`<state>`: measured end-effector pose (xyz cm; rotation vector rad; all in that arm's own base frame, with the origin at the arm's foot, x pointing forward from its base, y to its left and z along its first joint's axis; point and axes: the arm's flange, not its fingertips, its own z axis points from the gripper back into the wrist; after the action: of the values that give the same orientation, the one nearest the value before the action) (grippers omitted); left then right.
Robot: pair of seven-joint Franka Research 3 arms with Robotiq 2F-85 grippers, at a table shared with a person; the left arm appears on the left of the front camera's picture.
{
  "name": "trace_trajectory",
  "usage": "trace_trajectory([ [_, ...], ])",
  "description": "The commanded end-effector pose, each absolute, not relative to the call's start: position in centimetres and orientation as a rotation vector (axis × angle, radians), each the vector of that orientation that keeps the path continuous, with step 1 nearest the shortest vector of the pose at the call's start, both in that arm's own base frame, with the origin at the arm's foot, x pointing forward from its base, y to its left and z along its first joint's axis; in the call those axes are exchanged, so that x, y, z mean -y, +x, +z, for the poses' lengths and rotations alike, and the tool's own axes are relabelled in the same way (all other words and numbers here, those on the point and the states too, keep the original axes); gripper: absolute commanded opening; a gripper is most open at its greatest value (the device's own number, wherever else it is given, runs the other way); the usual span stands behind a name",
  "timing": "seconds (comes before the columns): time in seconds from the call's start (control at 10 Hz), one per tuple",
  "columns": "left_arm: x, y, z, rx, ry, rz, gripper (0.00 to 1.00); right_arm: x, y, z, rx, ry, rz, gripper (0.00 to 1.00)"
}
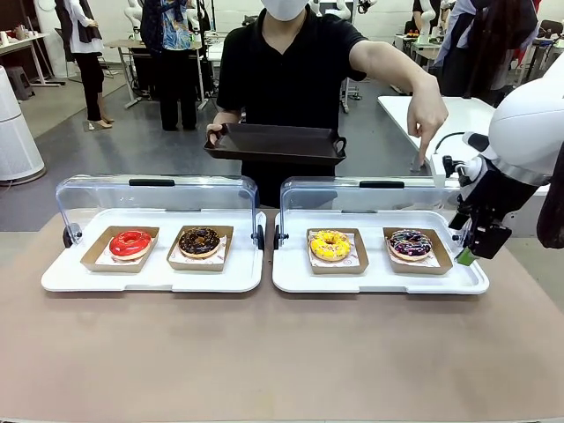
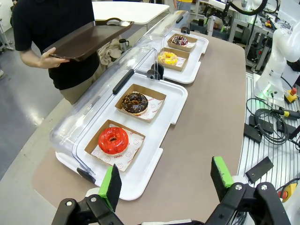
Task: Provide the desired donut to the person.
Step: Pick up and lift the Paper togo box containing the Donut pointed at by the person.
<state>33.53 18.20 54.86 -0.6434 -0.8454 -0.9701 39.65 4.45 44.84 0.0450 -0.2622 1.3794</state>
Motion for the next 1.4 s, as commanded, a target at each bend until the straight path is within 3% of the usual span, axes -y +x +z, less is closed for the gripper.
trace_trajectory([
  [0.0, -18.3, 33.6, 55.0, 0.874, -0.649, -0.976, 1.00, -4.5, 39.7, 44.7, 0.252, 0.034, 1.377, 1.00],
  [1.3, -18.3, 33.6, 55.0, 0.874, -0.649, -0.976, 1.00, -4.7, 44.8, 37.7, 0.170, -0.066, 1.459, 1.00],
])
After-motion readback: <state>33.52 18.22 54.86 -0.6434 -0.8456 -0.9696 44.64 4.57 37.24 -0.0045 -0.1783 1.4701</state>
